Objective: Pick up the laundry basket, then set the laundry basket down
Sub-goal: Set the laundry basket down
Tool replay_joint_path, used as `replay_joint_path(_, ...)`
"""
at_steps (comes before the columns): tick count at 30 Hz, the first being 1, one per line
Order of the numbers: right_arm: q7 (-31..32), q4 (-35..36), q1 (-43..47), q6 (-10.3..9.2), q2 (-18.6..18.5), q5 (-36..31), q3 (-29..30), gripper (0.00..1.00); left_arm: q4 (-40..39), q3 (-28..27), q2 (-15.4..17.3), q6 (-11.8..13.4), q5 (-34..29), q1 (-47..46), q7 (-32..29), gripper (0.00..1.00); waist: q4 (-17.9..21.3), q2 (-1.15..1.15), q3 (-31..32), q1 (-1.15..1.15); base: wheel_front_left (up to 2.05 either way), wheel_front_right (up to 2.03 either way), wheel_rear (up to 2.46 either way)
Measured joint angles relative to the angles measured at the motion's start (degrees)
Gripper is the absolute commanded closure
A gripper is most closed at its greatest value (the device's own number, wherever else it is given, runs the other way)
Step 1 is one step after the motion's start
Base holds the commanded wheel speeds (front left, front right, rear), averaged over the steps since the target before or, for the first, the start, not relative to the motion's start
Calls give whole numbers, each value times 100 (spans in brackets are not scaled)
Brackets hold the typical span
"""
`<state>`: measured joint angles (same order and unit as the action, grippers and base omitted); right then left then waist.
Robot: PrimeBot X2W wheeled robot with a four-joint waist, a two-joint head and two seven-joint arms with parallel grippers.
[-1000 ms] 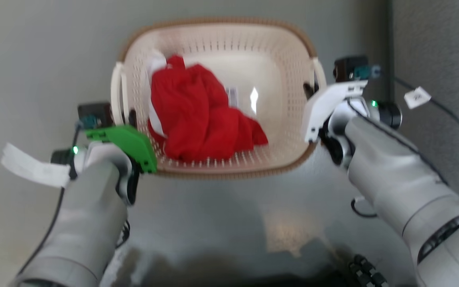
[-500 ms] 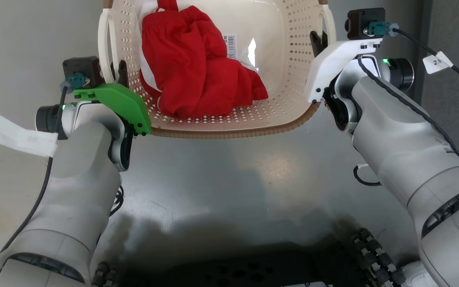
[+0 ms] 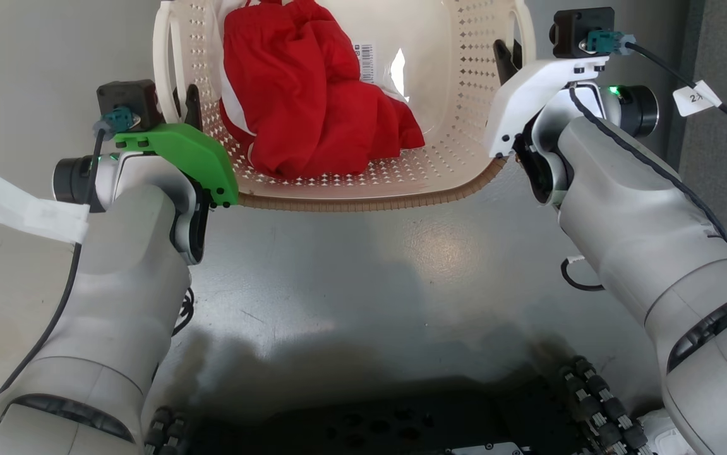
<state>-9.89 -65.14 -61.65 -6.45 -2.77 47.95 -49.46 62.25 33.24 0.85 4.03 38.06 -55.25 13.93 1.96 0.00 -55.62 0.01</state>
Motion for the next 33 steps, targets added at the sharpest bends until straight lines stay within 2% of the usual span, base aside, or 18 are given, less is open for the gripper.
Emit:
replay_joint_path(1,-1,-5,0,3,1,0,-10,100,8,0,-1,0,1,0,0,100,1,0,3,0,0,0,0)
replay_joint_path(2,-19,-11,0,3,5,0,-22,98,16,-1,-2,0,0,0,1,92,2,0,8,0,0,0,0)
replay_joint_path(3,-24,-14,0,4,9,0,-32,90,24,-1,-2,0,0,0,21,81,4,0,13,0,0,0,0)
replay_joint_path(5,-52,-15,0,5,13,1,-48,82,51,-2,-3,0,0,0,26,63,8,0,25,0,0,0,0)
replay_joint_path(6,-63,-20,0,7,13,1,-58,74,71,-4,0,0,0,1,26,54,10,0,31,0,0,0,0)
replay_joint_path(7,-68,-25,0,7,9,1,-60,64,83,-10,8,1,0,1,27,39,13,0,40,0,0,0,0)
replay_joint_path(8,-75,-36,0,8,-12,4,-64,61,98,-21,14,2,0,1,32,25,16,0,48,0,0,0,0)
replay_joint_path(9,-76,-46,0,8,-22,10,-65,46,122,-32,21,3,1,1,32,17,19,0,56,0,0,0,0)
replay_joint_path(10,-90,-60,0,8,-33,21,-66,27,152,-41,29,3,1,1,32,6,23,0,65,0,0,0,0)
replay_joint_path(11,-93,-69,1,7,-46,29,-68,7,177,-48,38,3,1,1,32,0,26,0,76,0,0,0,0)
replay_joint_path(12,-100,-78,1,7,-63,41,-69,0,188,-55,45,4,1,1,32,0,30,0,86,0,0,0,0)
replay_joint_path(33,-274,-186,175,66,-75,147,-166,0,94,-197,101,1,-56,25,34,0,132,0,724,-1,0,0,0)
